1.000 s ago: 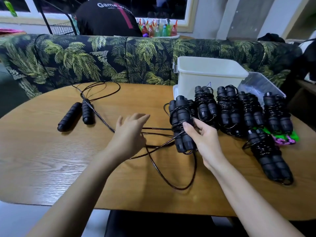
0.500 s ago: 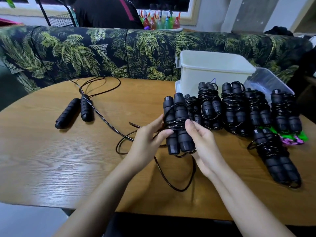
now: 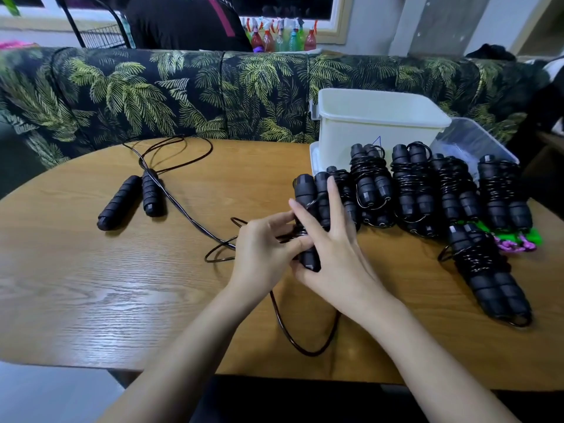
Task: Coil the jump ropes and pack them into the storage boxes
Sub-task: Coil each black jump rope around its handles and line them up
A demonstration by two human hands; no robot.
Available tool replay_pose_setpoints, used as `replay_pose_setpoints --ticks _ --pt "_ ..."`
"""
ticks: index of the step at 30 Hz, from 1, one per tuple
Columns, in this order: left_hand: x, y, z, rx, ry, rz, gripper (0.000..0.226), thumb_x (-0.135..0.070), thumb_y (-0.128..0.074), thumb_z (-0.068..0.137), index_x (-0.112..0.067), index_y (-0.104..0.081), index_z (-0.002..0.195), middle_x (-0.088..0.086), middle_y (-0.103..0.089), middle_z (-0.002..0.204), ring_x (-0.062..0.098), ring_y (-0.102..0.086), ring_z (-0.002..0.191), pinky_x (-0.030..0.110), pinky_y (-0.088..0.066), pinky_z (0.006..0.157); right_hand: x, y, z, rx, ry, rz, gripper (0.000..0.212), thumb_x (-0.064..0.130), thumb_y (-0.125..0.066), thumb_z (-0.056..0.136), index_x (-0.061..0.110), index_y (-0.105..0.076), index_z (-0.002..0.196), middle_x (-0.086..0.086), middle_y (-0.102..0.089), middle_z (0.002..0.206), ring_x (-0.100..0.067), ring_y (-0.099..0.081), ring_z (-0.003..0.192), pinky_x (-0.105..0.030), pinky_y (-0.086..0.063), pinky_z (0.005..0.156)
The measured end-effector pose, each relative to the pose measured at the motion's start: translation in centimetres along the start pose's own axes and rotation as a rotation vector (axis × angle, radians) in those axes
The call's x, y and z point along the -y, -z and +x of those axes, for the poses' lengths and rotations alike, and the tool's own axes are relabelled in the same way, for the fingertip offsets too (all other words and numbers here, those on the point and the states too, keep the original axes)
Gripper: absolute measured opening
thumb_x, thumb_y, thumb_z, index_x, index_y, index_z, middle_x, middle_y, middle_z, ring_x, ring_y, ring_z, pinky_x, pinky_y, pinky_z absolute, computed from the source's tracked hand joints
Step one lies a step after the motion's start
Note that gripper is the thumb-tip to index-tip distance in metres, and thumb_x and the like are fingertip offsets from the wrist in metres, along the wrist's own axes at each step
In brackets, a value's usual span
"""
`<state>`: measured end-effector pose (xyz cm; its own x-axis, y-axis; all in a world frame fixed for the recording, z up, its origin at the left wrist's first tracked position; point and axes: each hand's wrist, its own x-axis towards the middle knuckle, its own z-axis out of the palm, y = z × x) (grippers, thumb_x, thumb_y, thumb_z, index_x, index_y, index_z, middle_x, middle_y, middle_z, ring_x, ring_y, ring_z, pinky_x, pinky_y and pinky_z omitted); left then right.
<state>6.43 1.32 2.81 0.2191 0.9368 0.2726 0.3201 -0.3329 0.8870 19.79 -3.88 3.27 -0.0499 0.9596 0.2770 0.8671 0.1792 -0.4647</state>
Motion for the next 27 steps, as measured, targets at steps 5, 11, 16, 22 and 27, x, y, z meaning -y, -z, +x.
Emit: replay_pose_setpoints --ticks 5,11,16,22,27 --pt "0.1 -0.1 -0.5 0.074 -0.155 0.512 0.084 -0.058 -0.069 0.080 -0.025 -0.037 0.150 -0.001 -0.051 0.145 0.020 -0.043 0.135 0.048 -0.017 0.121 -0.9 -0.6 -0.1 -0.064 -0.024 -0.081 0.081 0.014 -0.065 0.088 0.039 -0.025 0.153 0.012 0.032 0.158 -0.035 -0.023 0.136 -0.042 -0.043 0.101" --pt "1.9 1.2 -1.9 0.074 0.103 0.824 0.127 -0.055 -0.070 0.080 -0.025 0.035 0.146 0.008 0.031 0.159 0.035 0.018 0.149 0.057 0.004 0.118 -3.6 1.6 -0.3 -0.138 -0.141 -0.160 0.082 0.015 -0.067 0.087 0.036 -0.024 0.154 0.009 0.025 0.161 -0.037 -0.025 0.131 -0.045 -0.041 0.101" --pt "4.7 4.0 -1.3 0.079 0.155 0.699 0.076 -0.038 -0.073 0.085 -0.017 -0.038 0.149 0.010 -0.049 0.145 0.033 -0.051 0.126 0.044 -0.045 0.100 -5.3 3.8 -0.5 -0.162 -0.228 -0.104 0.081 0.018 -0.068 0.088 0.038 -0.025 0.154 0.013 0.023 0.161 -0.037 -0.023 0.138 -0.048 -0.031 0.111" --pt "6.0 9.6 3.3 -0.095 -0.025 0.570 0.014 0.000 -0.076 0.081 -0.005 -0.077 0.094 0.009 -0.070 0.068 0.013 -0.062 0.047 0.023 -0.047 0.056 -7.5 6.8 -1.3 -0.175 -0.331 -0.156 0.081 0.021 -0.068 0.090 0.039 -0.022 0.154 0.015 0.024 0.160 -0.038 -0.022 0.139 -0.050 -0.039 0.102" --pt "6.9 13.3 7.9 -0.140 -0.062 0.942 0.023 -0.005 -0.064 0.091 -0.008 -0.074 0.111 0.017 -0.074 0.097 0.035 -0.070 0.086 0.044 -0.057 0.078 -7.7 6.9 -2.0 -0.126 -0.385 -0.175 0.081 0.022 -0.065 0.092 0.041 -0.017 0.155 0.017 0.029 0.158 -0.042 -0.013 0.145 -0.052 -0.041 0.101"
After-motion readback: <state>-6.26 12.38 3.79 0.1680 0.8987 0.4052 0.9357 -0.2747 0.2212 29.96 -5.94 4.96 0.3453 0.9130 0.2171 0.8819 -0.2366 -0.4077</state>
